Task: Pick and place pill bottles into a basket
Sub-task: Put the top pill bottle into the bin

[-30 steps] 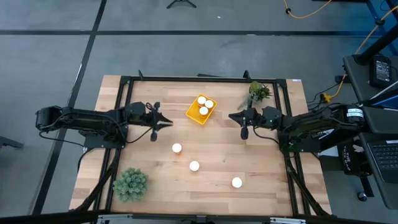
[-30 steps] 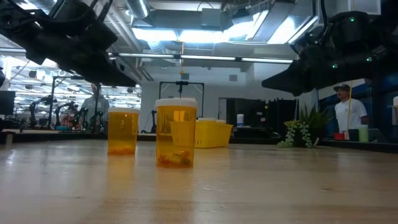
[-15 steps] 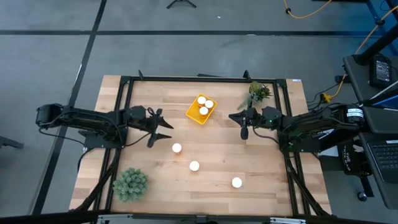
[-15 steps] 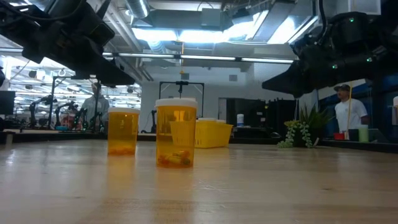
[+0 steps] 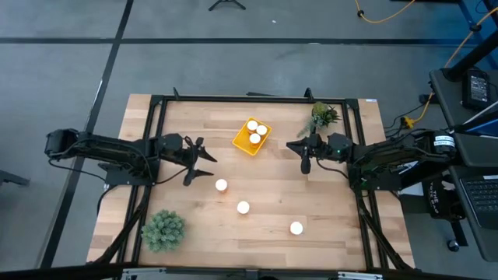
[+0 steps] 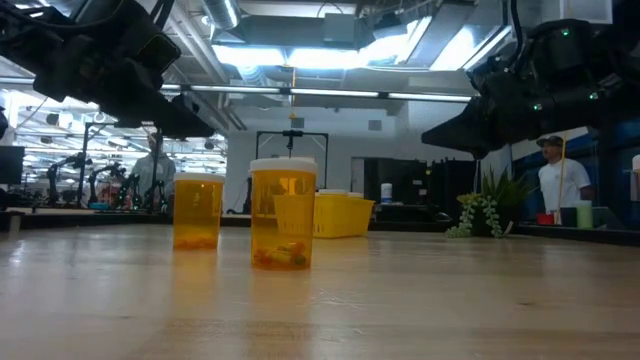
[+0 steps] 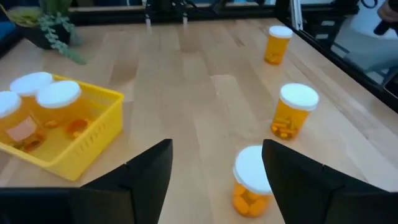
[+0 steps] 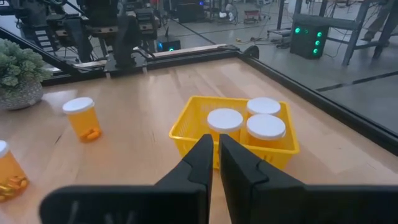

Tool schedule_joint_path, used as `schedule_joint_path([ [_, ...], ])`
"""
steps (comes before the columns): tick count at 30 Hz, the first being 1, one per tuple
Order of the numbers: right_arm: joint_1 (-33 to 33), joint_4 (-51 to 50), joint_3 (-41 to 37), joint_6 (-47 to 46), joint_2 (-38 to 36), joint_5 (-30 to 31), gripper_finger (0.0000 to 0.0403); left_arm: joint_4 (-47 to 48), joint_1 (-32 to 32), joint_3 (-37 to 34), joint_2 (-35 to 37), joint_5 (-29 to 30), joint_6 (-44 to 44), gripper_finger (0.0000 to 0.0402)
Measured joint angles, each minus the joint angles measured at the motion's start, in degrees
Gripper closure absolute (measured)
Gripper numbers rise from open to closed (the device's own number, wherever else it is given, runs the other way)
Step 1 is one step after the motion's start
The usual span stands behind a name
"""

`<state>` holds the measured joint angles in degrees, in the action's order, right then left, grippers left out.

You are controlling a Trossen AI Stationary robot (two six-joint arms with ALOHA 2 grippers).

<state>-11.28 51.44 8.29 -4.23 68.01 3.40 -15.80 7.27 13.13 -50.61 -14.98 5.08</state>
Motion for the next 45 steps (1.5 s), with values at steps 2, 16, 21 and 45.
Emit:
schedule_joint_path([
  [2, -0.01, -0.38, 0.0, 0.0, 0.0, 0.0, 0.037, 1.64, -1.1, 0.0, 0.0, 0.03, 0.09, 0.0157],
  [16, 0.21, -1.65, 0.02, -2.86, 0.02, -0.04, 0.037, 6.61, -14.48, 0.0, -5.89, 11.98, -6.92, 0.0157],
  [21, 1.28, -5.18, 0.02, -2.91, 0.02, -0.08, 0.037, 2.23, -17.72, 0.0, -11.64, 16.34, -7.49, 0.0157],
  [45, 1.41, -4.86, 0.02, -2.86, 0.02, -0.01, 0.037, -14.23, -18.54, 0.0, -23.91, 17.16, -12.86, 0.0157],
])
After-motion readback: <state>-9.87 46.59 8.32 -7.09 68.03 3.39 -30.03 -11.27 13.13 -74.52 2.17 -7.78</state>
